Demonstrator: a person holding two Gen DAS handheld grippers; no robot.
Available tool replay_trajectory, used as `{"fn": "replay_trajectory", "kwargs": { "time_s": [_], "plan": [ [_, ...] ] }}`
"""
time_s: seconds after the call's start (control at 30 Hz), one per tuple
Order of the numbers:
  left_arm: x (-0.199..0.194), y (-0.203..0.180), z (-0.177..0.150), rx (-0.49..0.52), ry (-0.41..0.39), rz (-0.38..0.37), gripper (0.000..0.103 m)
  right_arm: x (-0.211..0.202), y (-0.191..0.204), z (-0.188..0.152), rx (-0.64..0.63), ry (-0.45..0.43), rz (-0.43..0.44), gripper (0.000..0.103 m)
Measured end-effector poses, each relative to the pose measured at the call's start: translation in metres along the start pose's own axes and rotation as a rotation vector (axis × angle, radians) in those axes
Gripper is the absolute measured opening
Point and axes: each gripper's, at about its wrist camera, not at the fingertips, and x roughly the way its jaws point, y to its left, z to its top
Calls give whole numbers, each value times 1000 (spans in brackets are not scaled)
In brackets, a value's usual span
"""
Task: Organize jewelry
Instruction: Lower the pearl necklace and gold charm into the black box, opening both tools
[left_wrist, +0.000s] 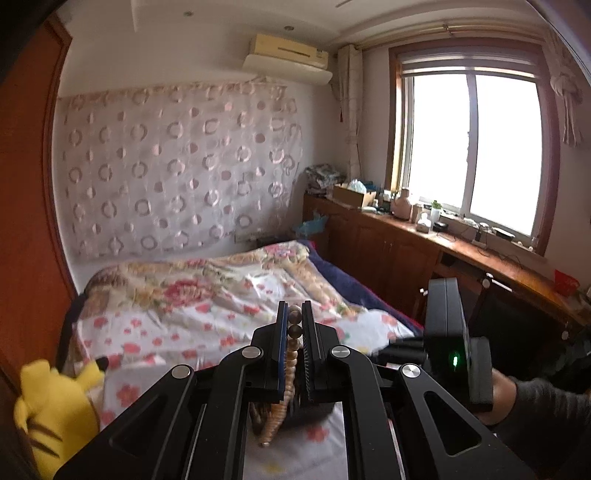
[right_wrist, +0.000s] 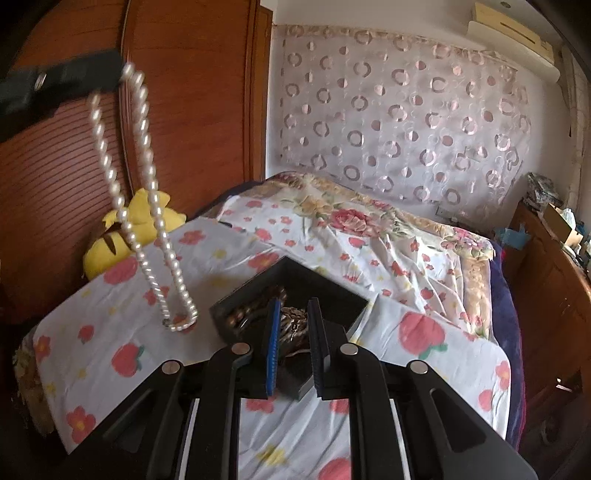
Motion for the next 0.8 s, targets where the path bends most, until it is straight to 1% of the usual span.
{"fn": "replay_trajectory", "kwargs": {
  "time_s": [0.13,0.27,0.33,0.37,0.53,0.63,0.8],
  "plan": [
    [15,5,26,10,-21,10,6,9,-11,1,6,3,10,17],
    [43,8,28,18,2,27,7,22,-19,1,18,13,38,17],
    [61,13,21,8,32,34,7,31,-19,-1,20,22,46,17],
    [75,15,13,7,58,52,7,37,-21,-3,22,31,48,17],
    [119,32,-24,-27,156,63,7,65,-21,-13,33,72,69,17],
    [135,43,-41,-45,194,79,7,75,-17,-20,36,91,82,17],
    [148,59,-59,-63,232,95,7,85,-15,-27,54,104,90,18]
  ]
}}
